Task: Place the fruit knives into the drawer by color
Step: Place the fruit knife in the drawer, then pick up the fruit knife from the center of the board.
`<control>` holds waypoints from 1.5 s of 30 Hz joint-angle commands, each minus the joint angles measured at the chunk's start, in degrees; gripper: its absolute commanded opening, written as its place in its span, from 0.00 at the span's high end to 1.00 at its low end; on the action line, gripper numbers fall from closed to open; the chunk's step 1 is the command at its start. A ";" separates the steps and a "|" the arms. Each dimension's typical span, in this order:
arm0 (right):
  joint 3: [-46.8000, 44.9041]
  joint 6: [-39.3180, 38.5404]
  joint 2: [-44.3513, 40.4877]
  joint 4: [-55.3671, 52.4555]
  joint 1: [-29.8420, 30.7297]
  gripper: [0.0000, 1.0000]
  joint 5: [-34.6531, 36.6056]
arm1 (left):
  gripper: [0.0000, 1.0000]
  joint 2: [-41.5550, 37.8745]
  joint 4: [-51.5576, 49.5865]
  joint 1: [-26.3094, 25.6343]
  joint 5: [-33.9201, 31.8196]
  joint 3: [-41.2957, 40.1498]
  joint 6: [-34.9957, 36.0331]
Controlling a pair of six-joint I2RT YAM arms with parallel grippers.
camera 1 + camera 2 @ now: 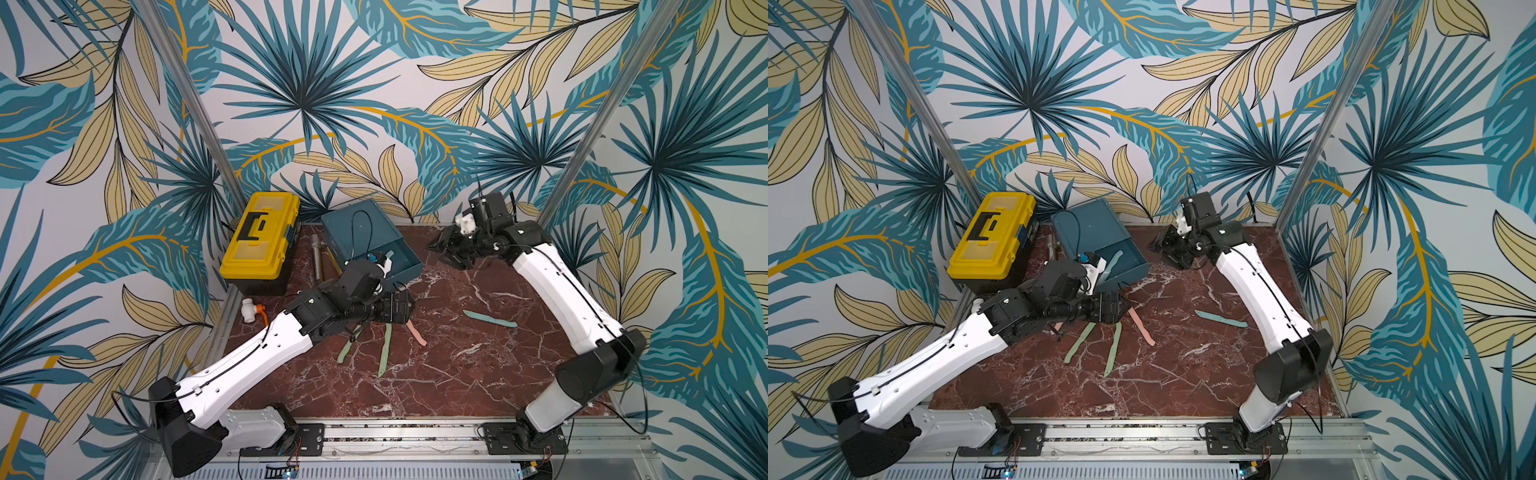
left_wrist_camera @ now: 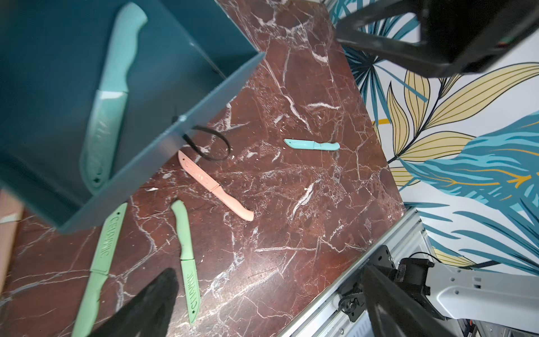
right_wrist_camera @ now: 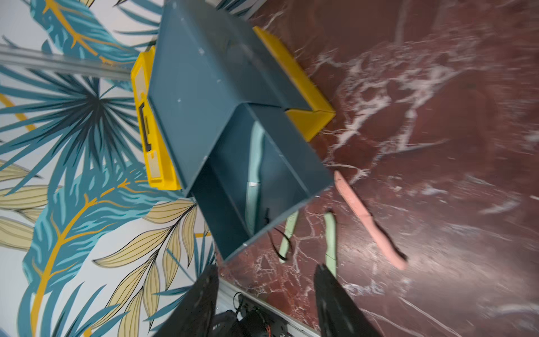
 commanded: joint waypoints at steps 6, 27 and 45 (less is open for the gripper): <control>-20.85 0.39 -8.63 -12.96 -7.47 0.11 14.55 | 0.00 7.23 7.13 -2.59 3.66 1.07 -0.05; -37.99 46.39 0.61 4.78 -21.64 0.26 17.77 | 0.00 6.58 8.31 -2.68 4.52 -2.90 0.66; -39.17 51.94 8.32 13.75 -21.75 0.44 17.01 | 0.00 3.78 8.36 1.49 5.28 -7.14 1.41</control>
